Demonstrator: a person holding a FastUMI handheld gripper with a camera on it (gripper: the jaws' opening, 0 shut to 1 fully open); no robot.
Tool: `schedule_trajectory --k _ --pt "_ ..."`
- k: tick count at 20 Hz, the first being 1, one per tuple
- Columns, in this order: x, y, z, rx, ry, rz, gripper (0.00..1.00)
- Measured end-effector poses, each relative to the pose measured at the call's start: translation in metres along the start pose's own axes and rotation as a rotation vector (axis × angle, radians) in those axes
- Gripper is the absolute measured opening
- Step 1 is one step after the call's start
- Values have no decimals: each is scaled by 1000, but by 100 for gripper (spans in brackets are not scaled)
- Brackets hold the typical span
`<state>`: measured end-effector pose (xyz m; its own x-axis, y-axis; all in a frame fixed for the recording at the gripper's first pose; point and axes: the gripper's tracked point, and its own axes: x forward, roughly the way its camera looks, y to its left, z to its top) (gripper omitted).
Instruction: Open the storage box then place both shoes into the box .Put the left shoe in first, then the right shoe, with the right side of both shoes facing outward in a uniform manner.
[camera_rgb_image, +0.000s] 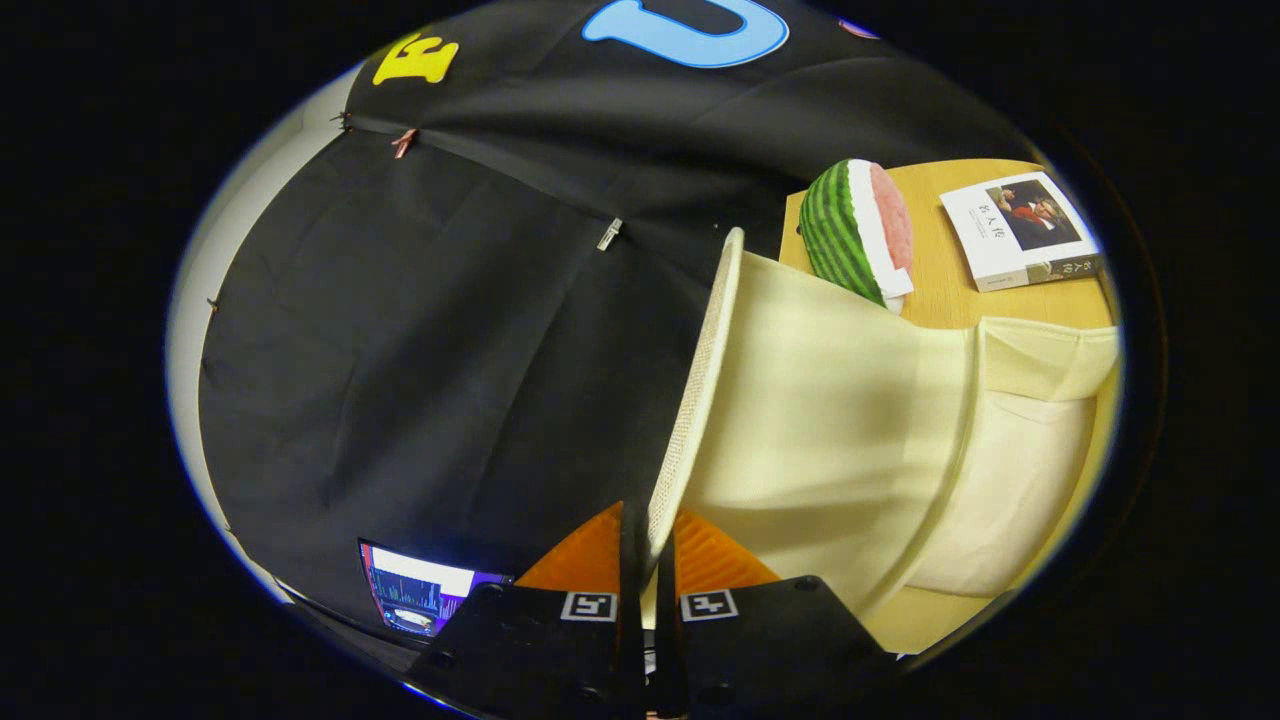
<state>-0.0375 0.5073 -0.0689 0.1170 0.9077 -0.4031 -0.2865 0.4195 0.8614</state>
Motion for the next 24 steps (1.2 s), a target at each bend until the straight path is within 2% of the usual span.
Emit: schedule_trajectory --k 3,4,5,8,9,13,18,24 --pt "4 1 -3 -9 3 5 9" --pt "1 -1 -2 -23 1 -5 13" --pt "1 -10 -1 -33 -13 -48 14" --pt "-14 -30 14 -113 -73 -123 100" --pt "-25 -35 20 -138 -97 -144 97" --pt "-80 -62 44 -216 -195 -231 98" --pt "-173 -122 67 -283 -300 -391 98" --pt "-261 -228 61 -227 -290 -580 98"
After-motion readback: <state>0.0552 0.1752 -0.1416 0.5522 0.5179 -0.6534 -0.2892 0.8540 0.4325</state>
